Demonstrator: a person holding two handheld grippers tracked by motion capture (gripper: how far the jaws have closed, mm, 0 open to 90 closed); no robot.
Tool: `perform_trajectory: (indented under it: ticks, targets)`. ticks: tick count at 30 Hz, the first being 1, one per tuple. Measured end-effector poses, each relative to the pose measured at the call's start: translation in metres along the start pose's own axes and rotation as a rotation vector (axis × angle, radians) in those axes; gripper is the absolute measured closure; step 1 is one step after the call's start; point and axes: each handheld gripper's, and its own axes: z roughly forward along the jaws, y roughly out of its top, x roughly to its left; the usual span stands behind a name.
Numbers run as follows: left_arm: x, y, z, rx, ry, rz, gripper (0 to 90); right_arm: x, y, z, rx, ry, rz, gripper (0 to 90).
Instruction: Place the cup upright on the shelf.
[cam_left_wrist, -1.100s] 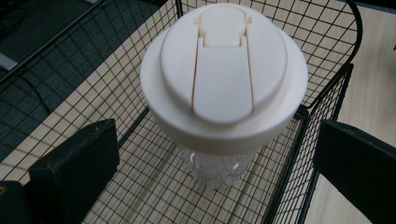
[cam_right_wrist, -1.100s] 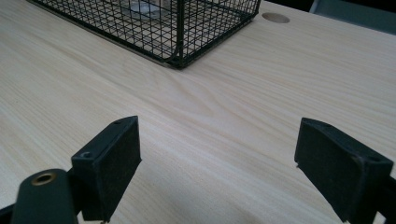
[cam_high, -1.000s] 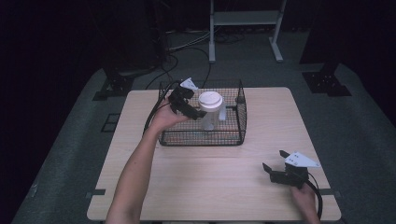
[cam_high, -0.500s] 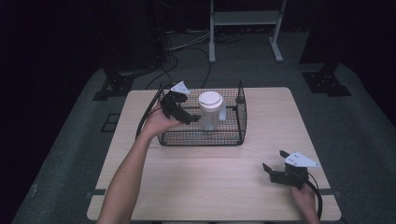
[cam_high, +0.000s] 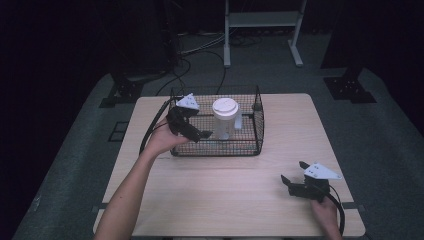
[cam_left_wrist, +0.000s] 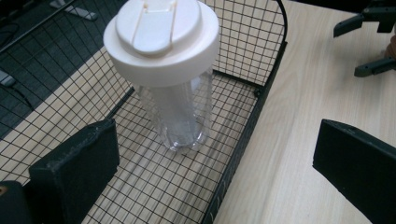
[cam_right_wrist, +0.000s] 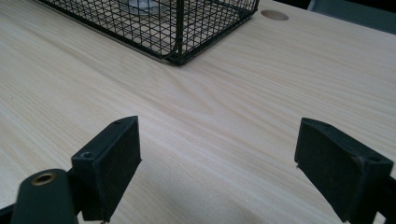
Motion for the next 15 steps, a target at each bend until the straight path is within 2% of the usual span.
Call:
perform_trajectory:
  ticks: [15]
  targets:
    - [-0.019, -0.017, 0.003, 0.015, -0.022, 0.009, 0.0, 0.001, 0.0, 0.0, 0.002, 0.001, -0.006, 13.5]
